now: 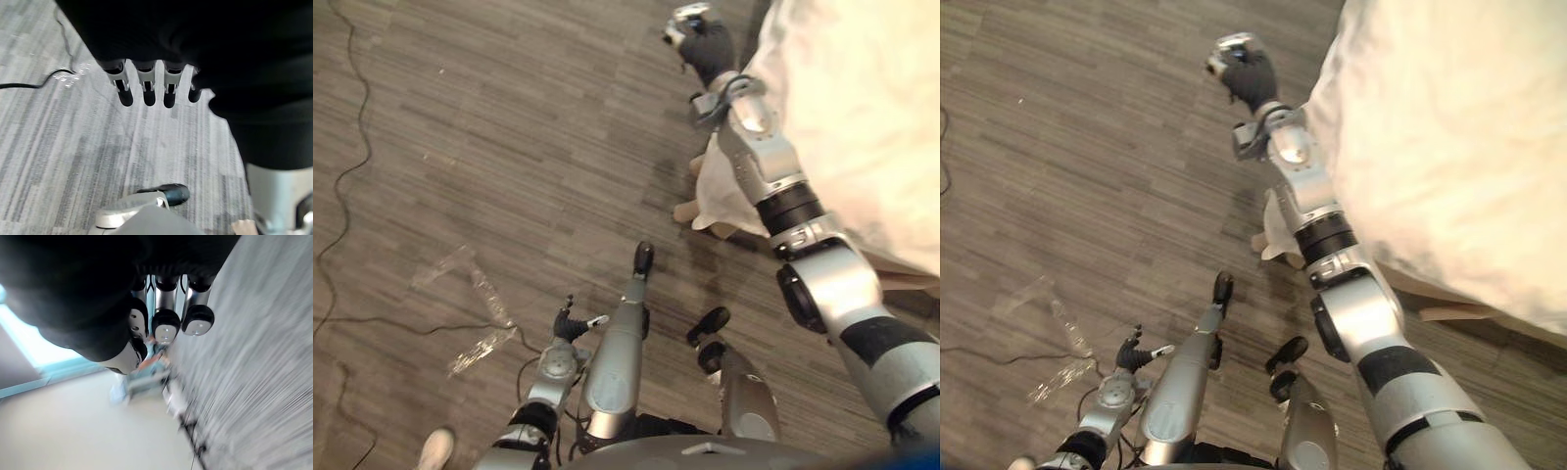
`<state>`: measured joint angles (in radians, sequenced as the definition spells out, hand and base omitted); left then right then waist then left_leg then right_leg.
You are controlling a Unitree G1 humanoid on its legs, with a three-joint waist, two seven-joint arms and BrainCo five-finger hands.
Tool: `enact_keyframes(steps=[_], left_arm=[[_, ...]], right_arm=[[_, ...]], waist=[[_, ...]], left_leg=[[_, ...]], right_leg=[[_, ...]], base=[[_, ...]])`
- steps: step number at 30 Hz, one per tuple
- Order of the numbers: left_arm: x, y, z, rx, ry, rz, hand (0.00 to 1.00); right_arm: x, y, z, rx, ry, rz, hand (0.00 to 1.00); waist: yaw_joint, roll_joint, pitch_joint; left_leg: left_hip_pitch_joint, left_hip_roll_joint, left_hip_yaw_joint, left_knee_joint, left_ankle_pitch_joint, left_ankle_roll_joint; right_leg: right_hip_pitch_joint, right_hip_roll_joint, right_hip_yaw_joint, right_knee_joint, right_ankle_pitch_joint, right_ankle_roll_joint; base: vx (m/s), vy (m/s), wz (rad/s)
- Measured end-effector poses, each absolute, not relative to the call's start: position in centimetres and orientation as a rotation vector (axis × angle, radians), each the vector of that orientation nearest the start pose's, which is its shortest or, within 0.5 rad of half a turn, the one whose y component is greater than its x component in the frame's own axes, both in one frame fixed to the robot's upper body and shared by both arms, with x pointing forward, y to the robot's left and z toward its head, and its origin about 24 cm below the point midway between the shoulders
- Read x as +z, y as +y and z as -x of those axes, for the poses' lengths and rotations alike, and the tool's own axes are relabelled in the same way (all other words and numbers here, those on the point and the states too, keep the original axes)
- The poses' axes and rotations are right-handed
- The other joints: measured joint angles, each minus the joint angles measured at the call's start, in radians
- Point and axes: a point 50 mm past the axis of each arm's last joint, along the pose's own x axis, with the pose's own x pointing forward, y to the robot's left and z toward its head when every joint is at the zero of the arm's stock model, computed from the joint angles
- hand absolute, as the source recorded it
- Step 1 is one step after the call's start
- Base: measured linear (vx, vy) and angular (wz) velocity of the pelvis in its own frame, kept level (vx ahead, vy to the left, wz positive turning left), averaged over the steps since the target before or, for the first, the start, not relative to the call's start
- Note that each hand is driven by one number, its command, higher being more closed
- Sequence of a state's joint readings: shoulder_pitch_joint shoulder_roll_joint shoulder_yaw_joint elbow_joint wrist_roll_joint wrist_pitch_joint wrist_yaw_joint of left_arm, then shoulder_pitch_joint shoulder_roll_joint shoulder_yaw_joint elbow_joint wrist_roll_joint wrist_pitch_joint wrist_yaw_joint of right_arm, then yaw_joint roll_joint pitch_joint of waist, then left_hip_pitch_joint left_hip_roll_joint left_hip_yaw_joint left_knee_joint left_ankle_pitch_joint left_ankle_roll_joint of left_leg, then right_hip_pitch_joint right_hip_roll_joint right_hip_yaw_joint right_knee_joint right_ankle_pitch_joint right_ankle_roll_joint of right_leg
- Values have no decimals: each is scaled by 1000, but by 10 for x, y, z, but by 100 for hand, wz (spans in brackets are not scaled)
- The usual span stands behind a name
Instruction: Tidy the bed and pick cloth on bed and put in laundry
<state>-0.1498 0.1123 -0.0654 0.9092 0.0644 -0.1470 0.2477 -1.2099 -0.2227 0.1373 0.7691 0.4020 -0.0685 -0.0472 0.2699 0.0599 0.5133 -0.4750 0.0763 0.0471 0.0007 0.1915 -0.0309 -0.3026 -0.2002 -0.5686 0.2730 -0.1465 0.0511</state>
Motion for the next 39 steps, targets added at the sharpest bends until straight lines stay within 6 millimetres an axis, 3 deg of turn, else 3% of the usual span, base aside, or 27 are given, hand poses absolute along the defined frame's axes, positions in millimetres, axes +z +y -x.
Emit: enact_keyframes(steps=[5,8,10,14,17,20,22,23,25,28,31,34,36,39], left_arm=[[-93,173,-230,158,547,-246,0],[-81,163,-246,175,484,-158,0],[-65,145,-258,171,400,-35,0],[-56,127,-263,149,352,25,0],[-57,126,-262,173,358,43,0],[-59,126,-261,213,375,65,0],[-63,126,-257,227,411,47,0],[-64,127,-257,227,420,40,0],[-71,129,-249,231,463,26,0],[-80,130,-240,223,509,-4,0],[-86,131,-232,203,535,-42,0],[-95,136,-225,188,570,-102,0],[-101,148,-215,193,585,-167,0],[-112,170,-193,223,642,-217,0]], right_arm=[[277,-134,-411,55,-434,-108,100],[298,-122,-398,118,-562,-136,100],[308,-115,-389,159,-619,-161,100],[297,-97,-386,235,-583,-232,100],[255,-86,-387,291,-474,-307,100],[201,-77,-385,313,-318,-396,100],[135,-78,-377,261,-123,-472,100],[118,-80,-373,241,-76,-486,100],[53,-93,-349,140,97,-544,100],[12,-110,-324,34,172,-586,100],[-13,-132,-306,-89,184,-663,100],[-35,-170,-283,-295,162,-757,100],[-51,-206,-259,-493,119,-841,100],[-59,-241,-231,-697,4,-947,100]], waist=[[6,33,11],[6,59,12],[7,70,14],[-14,71,14],[-46,69,13],[-70,64,12],[-99,49,10],[-106,44,13],[-146,18,6],[-199,-16,-8],[-217,-33,-24],[-229,-53,-52],[-240,-70,-68],[-250,-105,-144]], left_leg=[[-73,12,43,-37,36,-2],[-139,20,69,-37,54,4],[-182,16,93,-34,65,8],[-208,8,113,-29,66,10],[-208,-2,120,-23,60,4],[-193,-5,142,-14,50,7],[-145,-7,164,-16,40,9],[-128,-7,171,-17,36,10],[-60,-7,192,-19,20,3],[32,-2,220,-53,15,-2],[89,13,238,-74,12,-7],[129,31,246,-89,10,-9],[182,33,252,-96,4,-17],[234,33,277,-96,-4,-28]], right_leg=[[-140,-13,47,50,-2,-4],[-235,-21,65,91,-7,-10],[-312,-44,85,145,-24,-10],[-366,-68,99,199,-42,-15],[-377,-86,110,224,-58,-15],[-368,-90,126,223,-57,-14],[-331,-93,142,216,-56,-12],[-316,-93,145,215,-56,-11],[-257,-89,157,195,-54,-8],[-192,-74,182,164,-48,0],[-134,-43,197,108,-27,4],[-67,-4,198,14,14,11],[12,14,200,-54,45,26],[84,27,217,-126,75,43]], base=[[-48,-10,-27],[-15,-23,-23],[17,-14,-15],[38,6,-4],[47,9,3],[41,20,-11],[48,21,-18],[41,18,-23],[33,13,-26],[27,-3,-37],[44,-11,-32],[94,-13,-20],[121,-7,-8],[118,6,-20]])
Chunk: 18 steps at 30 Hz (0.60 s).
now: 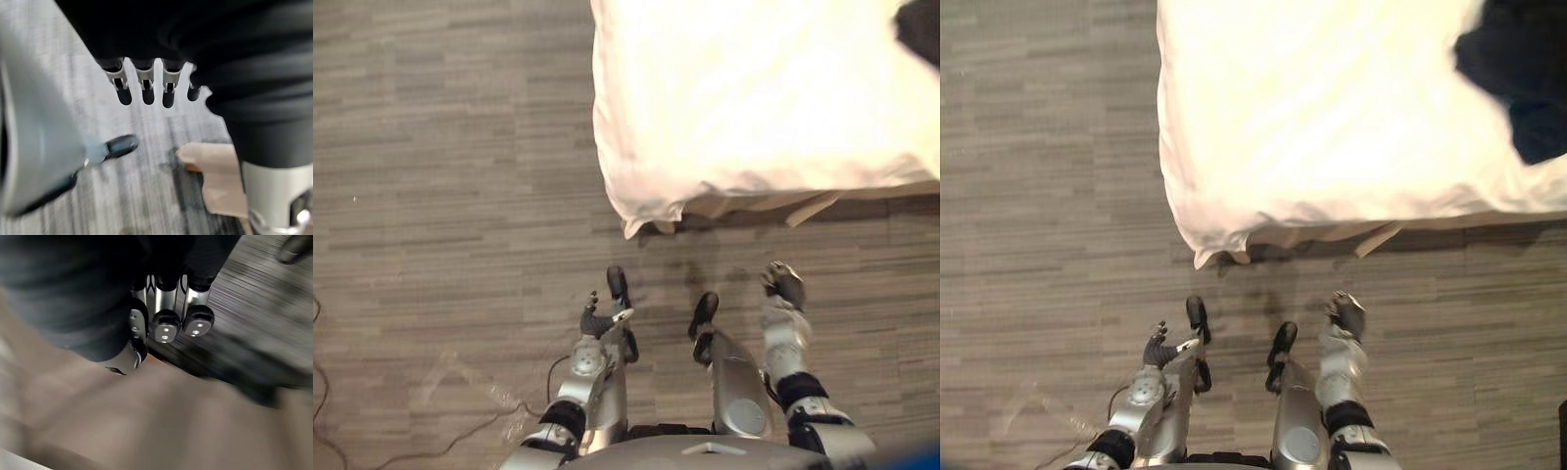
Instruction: Tidy the bed and pick cloth on bed and put in laundry
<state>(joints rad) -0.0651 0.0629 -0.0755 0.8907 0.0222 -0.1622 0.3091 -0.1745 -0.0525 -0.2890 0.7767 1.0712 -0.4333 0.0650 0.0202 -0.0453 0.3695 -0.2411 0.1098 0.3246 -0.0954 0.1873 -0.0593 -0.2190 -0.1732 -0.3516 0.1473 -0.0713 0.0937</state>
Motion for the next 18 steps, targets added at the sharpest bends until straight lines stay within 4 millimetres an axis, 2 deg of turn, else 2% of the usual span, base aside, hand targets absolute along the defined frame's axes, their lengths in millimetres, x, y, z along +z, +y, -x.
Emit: enact_keyframes(steps=[1,3,4,6,8,10,11,13,14,16,17,18], left_arm=[[-114,175,-189,227,654,-229,0],[-123,187,-172,226,714,-258,0],[-125,188,-168,223,727,-261,0],[-129,191,-159,212,749,-264,0],[-130,195,-153,223,753,-209,0],[-134,204,-147,268,783,-27,0],[-135,206,-144,284,793,20,0],[-139,213,-137,327,811,121,0],[-138,215,-138,335,807,137,0],[-135,220,-143,347,780,162,0],[-134,220,-145,347,772,169,0],[-132,223,-148,356,754,191,0]], right_arm=[[-56,-247,-228,-713,-39,-956,100],[-29,-270,-224,-708,-251,-957,100],[-20,-275,-225,-694,-305,-957,100],[20,-287,-235,-574,-489,-941,100],[57,-285,-251,-401,-597,-916,100],[85,-265,-274,-190,-603,-876,100],[92,-257,-280,-129,-597,-859,100],[115,-219,-305,83,-564,-826,100],[122,-208,-313,136,-556,-819,100],[161,-161,-339,347,-552,-765,100],[172,-151,-345,391,-559,-749,100],[195,-131,-354,468,-580,-734,100]], waist=[[-2,-6,-7],[-2,-15,-57],[-2,-13,-67],[-3,-12,-87],[0,-16,-106],[13,-23,-113],[16,-24,-113],[35,-25,-112],[44,-27,-111],[82,-32,-99],[86,-33,-90],[103,-32,-63]], left_leg=[[20,0,4,-1,-3,-4],[63,1,20,-2,-14,-11],[69,2,20,-2,-17,-12],[91,6,11,-3,-24,-5],[100,10,-12,-8,-27,-1],[106,13,-33,-8,-27,-1],[105,13,-38,-8,-28,-2],[81,14,-69,-8,-25,1],[71,15,-73,-8,-24,3],[23,17,-85,-8,-11,9],[14,16,-87,-8,-5,8],[2,13,-89,-8,1,14]], right_leg=[[20,2,6,-11,4,2],[65,11,11,-36,9,3],[71,12,11,-39,9,3],[99,17,5,-46,9,3],[126,29,-5,-66,14,-5],[148,38,-24,-90,14,-5],[152,39,-30,-94,15,-5],[152,43,-50,-109,22,-7],[145,45,-51,-113,29,-11],[112,51,-54,-138,58,-21],[107,52,-56,-146,67,-22],[103,52,-58,-156,86,-28]], base=[[100,7,-27],[48,8,-21],[34,11,-8],[-4,19,4],[-44,31,16],[-56,6,16],[-92,18,22],[-73,28,33],[-37,22,22],[-24,19,6],[3,28,8],[5,33,8]])
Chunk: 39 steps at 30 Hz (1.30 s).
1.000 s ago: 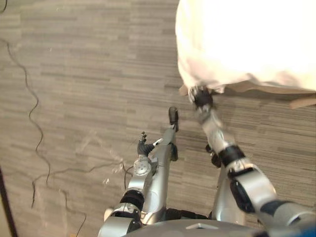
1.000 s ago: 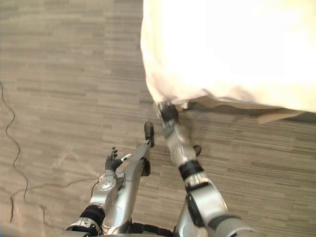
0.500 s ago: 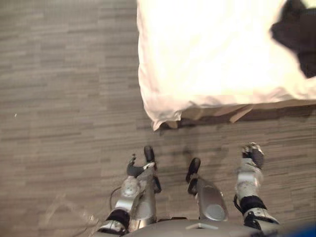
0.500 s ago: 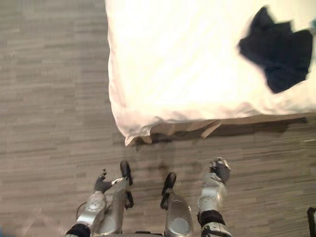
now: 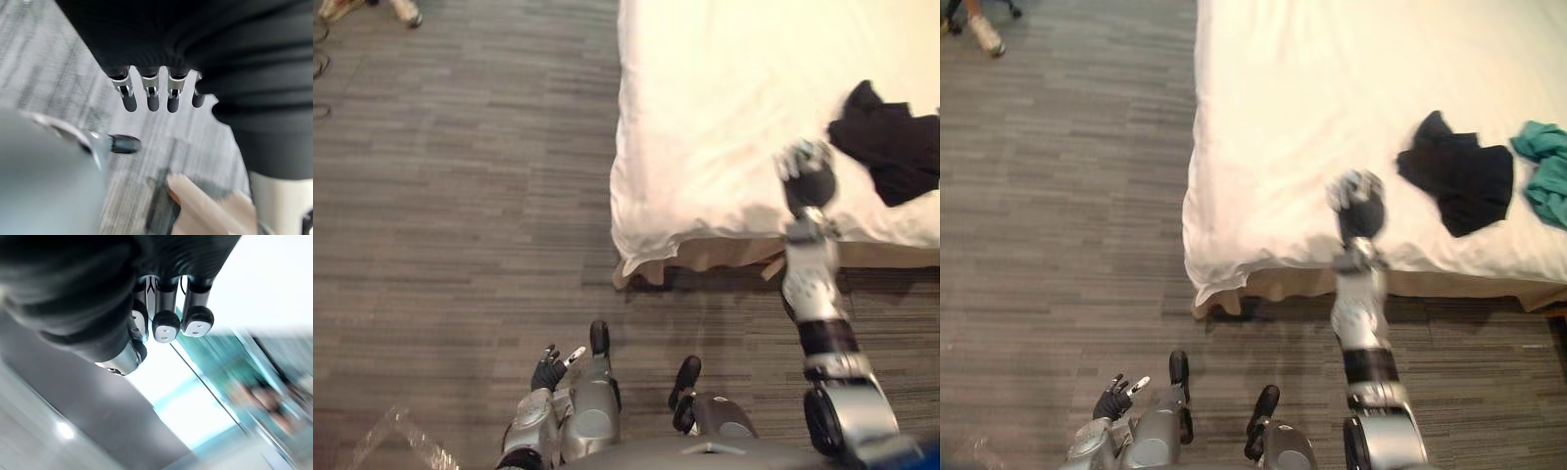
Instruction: Tidy the bed and pick cloth on bed and put in laundry
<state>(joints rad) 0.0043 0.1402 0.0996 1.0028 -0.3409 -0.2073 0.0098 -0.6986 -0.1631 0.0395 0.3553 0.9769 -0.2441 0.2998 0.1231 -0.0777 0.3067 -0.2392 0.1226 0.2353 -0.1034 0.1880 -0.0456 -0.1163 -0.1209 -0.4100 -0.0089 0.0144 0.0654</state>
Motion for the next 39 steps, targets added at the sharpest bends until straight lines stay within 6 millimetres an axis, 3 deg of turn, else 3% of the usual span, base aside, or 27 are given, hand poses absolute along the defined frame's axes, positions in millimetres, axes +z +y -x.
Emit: enact_keyframes(steps=[1,3,5,6,7,8,11,12,14,17,23,26,29,31,32,35,38,39], left_arm=[[-131,224,-151,354,746,191,0],[-128,224,-159,344,722,187,0],[-124,221,-169,324,702,184,0],[-120,215,-180,294,681,183,0],[-119,210,-185,276,672,185,0],[-114,196,-198,217,648,187,0],[-108,172,-214,137,619,233,0],[-106,159,-219,127,603,301,0],[-105,154,-220,151,582,368,0],[-100,150,-224,203,536,428,0],[-84,146,-237,233,440,458,0],[-85,149,-236,284,447,474,0],[-85,150,-235,295,444,486,0],[-86,151,-234,296,447,483,0],[-86,151,-233,289,445,482,0],[-89,148,-229,258,470,454,0],[-91,149,-226,235,483,422,0],[-92,149,-225,218,493,397,0]], right_arm=[[209,-123,-357,502,-599,-728,100],[255,-100,-363,571,-666,-710,100],[275,-95,-367,555,-682,-707,100],[281,-96,-371,519,-676,-713,100],[282,-98,-373,497,-669,-714,100],[283,-105,-378,429,-652,-714,100],[282,-130,-384,287,-640,-780,100],[282,-152,-383,215,-673,-850,100],[299,-150,-370,281,-767,-873,100],[299,-156,-358,281,-831,-922,100],[290,-209,-332,196,-1010,-1097,100],[272,-239,-325,129,-1040,-1077,100],[236,-270,-320,7,-1001,-1061,100],[189,-285,-325,-133,-852,-1077,100],[151,-293,-320,-229,-741,-1079,100],[61,-290,-289,-412,-473,-1048,100],[18,-281,-267,-487,-317,-1008,100],[-2,-275,-255,-519,-236,-985,0]], waist=[[7,1,18],[12,8,58],[28,17,72],[36,36,87],[37,48,94],[46,87,116],[49,153,149],[49,182,163],[46,199,172],[40,205,175],[-10,182,186],[-25,173,191],[-41,157,196],[-57,142,195],[-57,132,195],[-87,121,192],[-91,97,183],[-94,81,172]], left_leg=[[-7,-2,-2,0,2,3],[-64,-13,-27,5,24,20],[-115,-21,-28,6,36,29],[-141,-30,-31,6,42,35],[-154,-35,-32,6,45,38],[-184,-49,-30,6,49,45],[-240,-70,-18,6,53,50],[-276,-79,6,6,53,50],[-302,-85,36,6,52,49],[-312,-86,86,6,41,43],[-355,-74,126,6,34,36],[-341,-70,146,6,33,37],[-306,-64,167,6,30,38],[-272,-59,176,6,24,39],[-241,-54,189,6,15,36],[-141,-42,208,6,-5,34],[-75,-24,230,6,-21,30],[-38,-15,243,6,-26,24]], right_leg=[[-2,-1,-3,-5,5,1],[-42,-5,-26,-13,24,0],[-85,-11,-34,-20,36,4],[-108,-19,-41,-23,43,9],[-121,-23,-42,-23,46,10],[-153,-38,-40,-20,55,17],[-223,-59,-20,-9,69,34],[-265,-74,3,-7,82,43],[-313,-89,36,-3,91,50],[-371,-106,81,46,83,52],[-481,-110,122,137,50,38],[-487,-107,142,151,45,30],[-467,-101,157,152,43,27],[-438,-94,164,147,41,23],[-414,-89,175,146,36,21],[-317,-76,182,128,22,20],[-253,-58,189,101,22,20],[-215,-48,190,88,18,19]], base=[[0,45,21],[5,47,29],[18,45,19],[9,55,18],[-6,100,15],[-10,97,4],[15,112,-13],[46,100,-29],[50,92,-45],[58,70,-42],[74,20,-18],[84,-8,-20],[83,-22,-21],[87,-26,-18],[73,-29,-25],[106,-56,-24],[81,-53,-29],[140,-89,-28]])
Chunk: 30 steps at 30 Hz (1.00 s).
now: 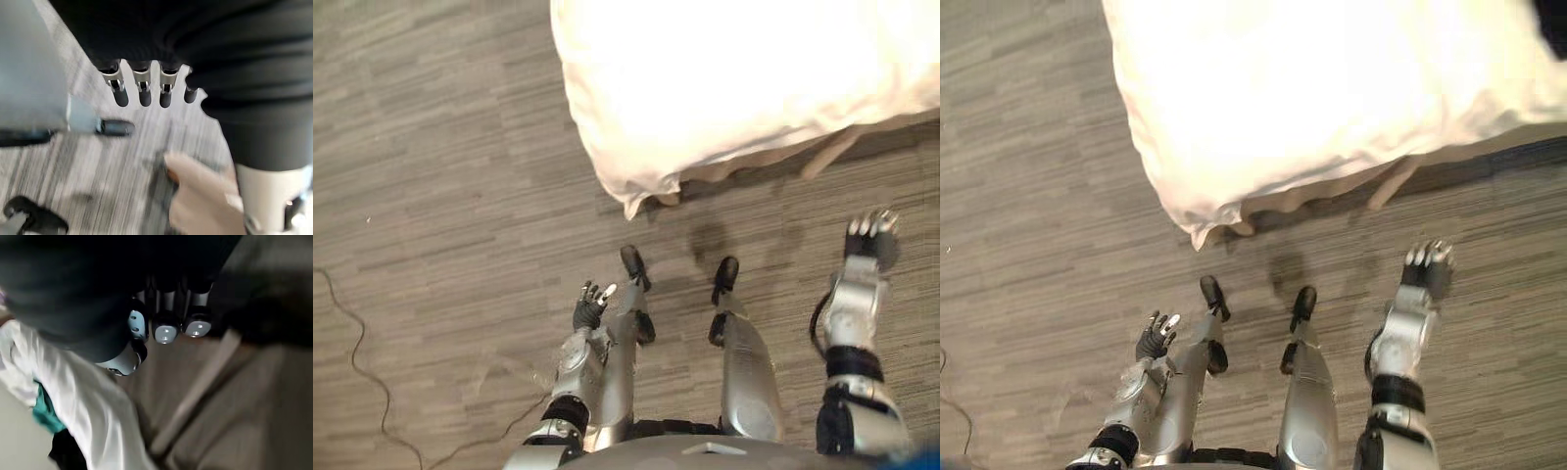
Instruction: Tidy the bed and pick cloth on bed and put in laundry
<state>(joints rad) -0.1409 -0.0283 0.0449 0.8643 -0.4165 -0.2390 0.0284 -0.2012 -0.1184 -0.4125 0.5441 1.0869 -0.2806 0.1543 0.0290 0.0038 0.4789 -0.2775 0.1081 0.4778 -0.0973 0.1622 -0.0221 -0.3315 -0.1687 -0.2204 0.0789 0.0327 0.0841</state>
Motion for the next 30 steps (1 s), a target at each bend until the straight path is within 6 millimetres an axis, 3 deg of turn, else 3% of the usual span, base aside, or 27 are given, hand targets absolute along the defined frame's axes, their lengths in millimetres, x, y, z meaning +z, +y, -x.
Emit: enact_keyframes(steps=[2,5,10,13,16,18,22,24,26,27,30], left_arm=[[-94,151,-225,203,527,373,0],[-99,149,-223,175,621,355,0],[-116,157,-203,193,789,337,0],[-131,164,-179,212,882,277,0],[-140,168,-161,195,917,176,0],[-149,171,-135,170,965,49,0],[-152,182,-121,198,966,-34,0],[-151,189,-119,238,956,-31,0],[-153,190,-113,256,969,-18,0],[-154,184,-112,258,961,5,0],[-152,183,-116,204,945,-39,0]], right_arm=[[-24,-266,-237,-540,-128,-951,0],[-61,-255,-203,-567,74,-855,0],[-121,-231,-126,-515,522,-516,0],[-138,-208,-99,-336,723,-261,0],[-143,-199,-92,-250,778,-208,0],[-145,-195,-91,-188,798,-185,0],[-147,-186,-93,-87,825,-152,0],[-148,-178,-96,-28,833,-135,0],[-148,-182,-101,-8,837,-108,0],[-147,-186,-102,-11,838,-97,0],[-149,-186,-99,-62,840,-143,0]], waist=[[-7,-20,-34],[-13,-40,-140],[-32,-32,-279],[-40,-24,-329],[-41,-21,-350],[-40,-26,-357],[-21,-38,-380],[-6,-52,-377],[3,-28,-377],[16,-1,-383],[-9,-31,-404]], left_leg=[[47,13,9,0,-8,-11],[101,29,28,0,-24,-32],[237,35,34,-6,-60,-58],[281,36,34,-7,-73,-64],[309,35,34,-7,-79,-68],[358,33,43,-5,-90,-69],[379,26,12,39,-108,-68],[335,38,-180,187,-181,-44],[330,46,-289,239,-257,-47],[335,53,-326,241,-322,-86],[341,27,-226,207,-338,-80]], right_leg=[[43,14,1,-8,-4,0],[91,28,-1,-13,-19,-4],[237,40,-1,-46,-49,-4],[289,44,-3,-60,-59,-3],[319,44,-3,-67,-63,-5],[361,46,4,-78,-63,-5],[385,51,54,-76,-63,-8],[369,45,127,-58,-59,-11],[350,61,196,-60,-48,-11],[326,82,258,-71,-36,2],[301,62,349,-150,-18,11]], base=[[125,-75,-23],[168,-76,-18],[130,-34,-6],[73,-13,0],[12,0,0],[10,11,-6],[6,-2,-18],[-6,-42,-77],[-70,32,-122],[-125,128,-148],[-88,122,-117]])
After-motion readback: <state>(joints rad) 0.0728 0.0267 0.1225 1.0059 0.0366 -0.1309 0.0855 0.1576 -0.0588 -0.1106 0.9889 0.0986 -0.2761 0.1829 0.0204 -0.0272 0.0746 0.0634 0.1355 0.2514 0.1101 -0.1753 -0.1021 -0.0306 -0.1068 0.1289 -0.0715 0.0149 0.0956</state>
